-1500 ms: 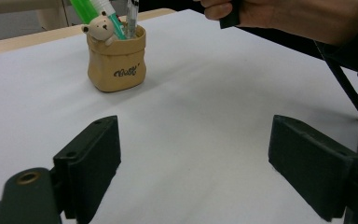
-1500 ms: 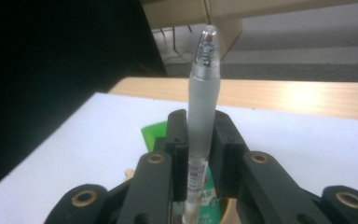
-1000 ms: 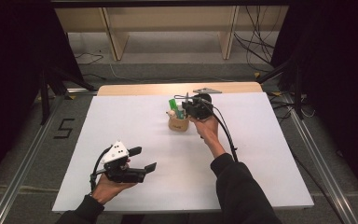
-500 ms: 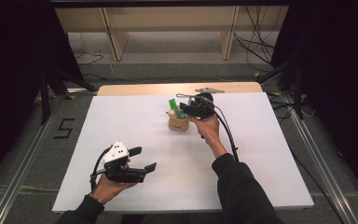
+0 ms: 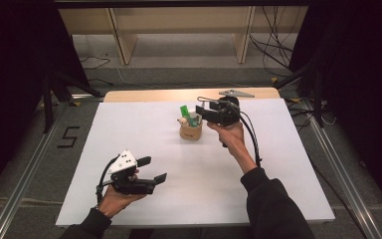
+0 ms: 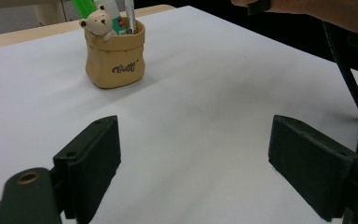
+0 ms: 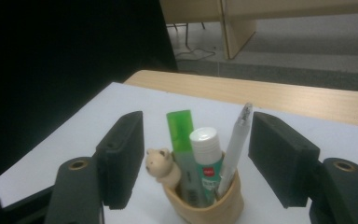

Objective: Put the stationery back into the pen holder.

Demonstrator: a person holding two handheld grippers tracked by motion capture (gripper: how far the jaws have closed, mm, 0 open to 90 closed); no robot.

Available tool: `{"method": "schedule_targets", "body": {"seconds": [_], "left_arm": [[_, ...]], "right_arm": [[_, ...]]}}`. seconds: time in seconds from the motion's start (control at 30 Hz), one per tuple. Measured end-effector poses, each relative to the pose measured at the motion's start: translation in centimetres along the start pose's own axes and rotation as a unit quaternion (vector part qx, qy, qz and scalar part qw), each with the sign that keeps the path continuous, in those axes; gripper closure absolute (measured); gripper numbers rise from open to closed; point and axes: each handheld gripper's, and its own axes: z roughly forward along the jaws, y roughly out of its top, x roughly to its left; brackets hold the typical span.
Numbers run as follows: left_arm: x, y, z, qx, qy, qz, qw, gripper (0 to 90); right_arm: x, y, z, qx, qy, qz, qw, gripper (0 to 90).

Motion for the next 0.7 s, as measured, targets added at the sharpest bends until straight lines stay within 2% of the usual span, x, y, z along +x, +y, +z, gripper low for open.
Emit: {"method": "schedule_targets", "body": {"seconds": [0.27,0.53,0.7], "left_arm": [[0.1,0.0,-0.2,0.001,0.001,-0.002,1.0,16.2],[0.3,-0.1,-0.3,-0.003,-0.001,-0.016,0.9999,16.2],[0.4,0.0,-0.3,-0.003,-0.001,-0.016,0.9999,16.2]], "right_arm": [[0.8,-0.6,-2.4,-0.008,0.028,-0.012,0.9995,33.6],[1.5,-1.4,-4.3,-0.018,0.051,-0.021,0.9983,31.2],[2.0,-2.2,-5.6,-0.019,0.055,-0.036,0.9976,29.8]]}}
